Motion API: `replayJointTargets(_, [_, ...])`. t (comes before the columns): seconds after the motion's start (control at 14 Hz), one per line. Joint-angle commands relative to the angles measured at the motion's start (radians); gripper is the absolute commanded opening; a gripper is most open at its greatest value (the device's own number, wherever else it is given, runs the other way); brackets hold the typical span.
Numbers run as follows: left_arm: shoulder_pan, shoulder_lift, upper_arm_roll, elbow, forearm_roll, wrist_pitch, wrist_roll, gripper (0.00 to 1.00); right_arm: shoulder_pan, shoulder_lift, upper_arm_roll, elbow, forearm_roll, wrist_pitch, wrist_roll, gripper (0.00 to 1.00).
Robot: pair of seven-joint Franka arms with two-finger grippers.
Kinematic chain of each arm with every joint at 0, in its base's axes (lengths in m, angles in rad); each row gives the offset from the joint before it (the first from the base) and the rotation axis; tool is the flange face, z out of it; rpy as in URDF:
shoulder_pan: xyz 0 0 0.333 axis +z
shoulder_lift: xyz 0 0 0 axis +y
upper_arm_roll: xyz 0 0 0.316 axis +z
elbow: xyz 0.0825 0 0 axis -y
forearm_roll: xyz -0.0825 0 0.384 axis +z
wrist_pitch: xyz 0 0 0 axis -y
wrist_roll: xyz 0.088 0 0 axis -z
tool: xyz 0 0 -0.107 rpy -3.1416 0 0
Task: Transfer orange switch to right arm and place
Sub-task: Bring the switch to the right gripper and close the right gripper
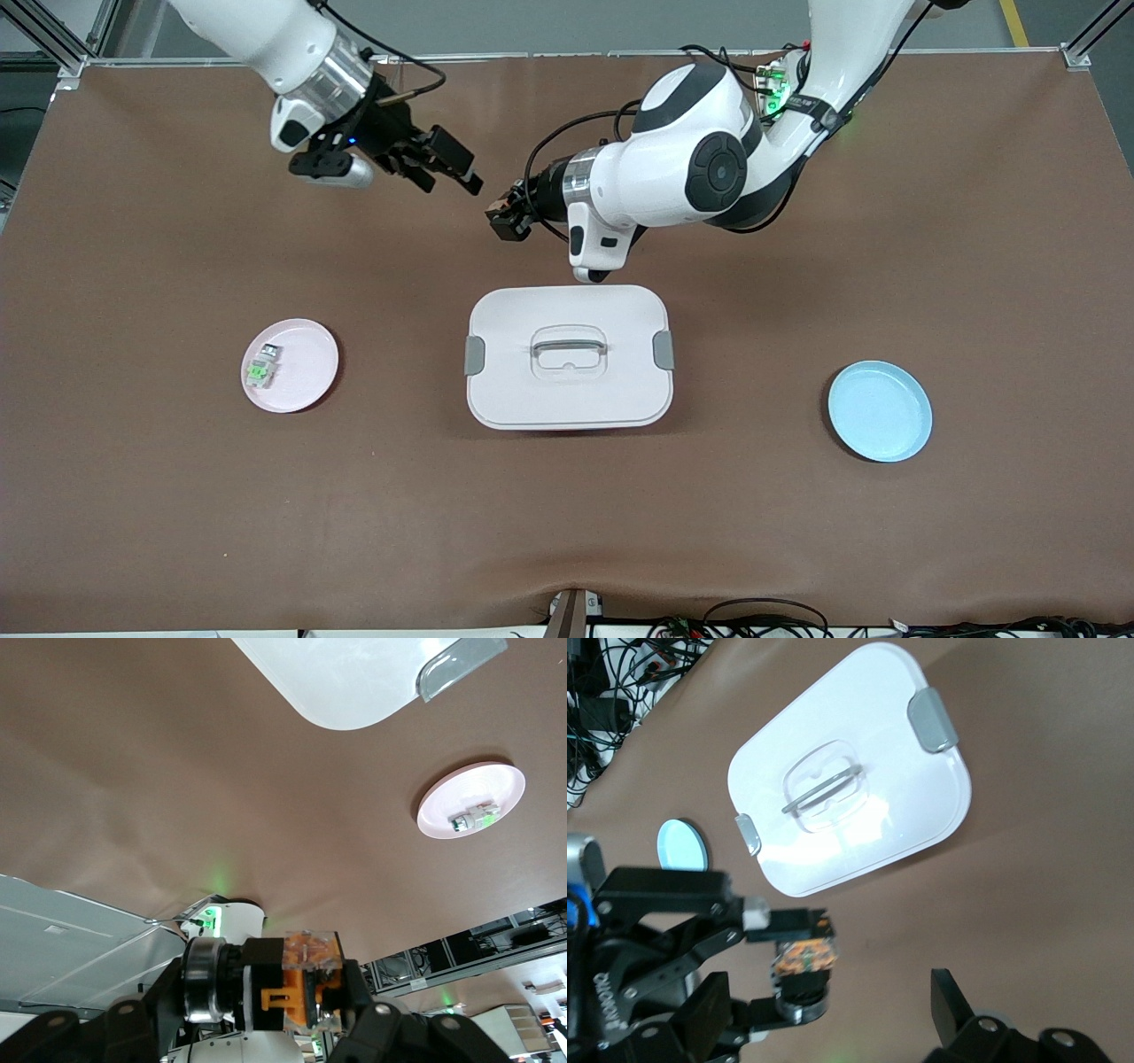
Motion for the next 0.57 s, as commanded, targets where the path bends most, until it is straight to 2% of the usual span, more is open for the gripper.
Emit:
replayJointTargets(0.0, [-0.016, 0.026, 0.002, 0.024, -0.020, 0.026, -0.012, 0.00, 0.044, 0.000, -0.012, -0.016, 0.014, 0.031, 0.051, 1.00])
replayJointTargets(0.5, [-0.019, 0.023, 0.001, 0.024, -0.021, 0.026, -0.034, 0.00, 0.047, 0.056, -0.012, -0.023, 0.011, 0.072, 0.074, 1.00])
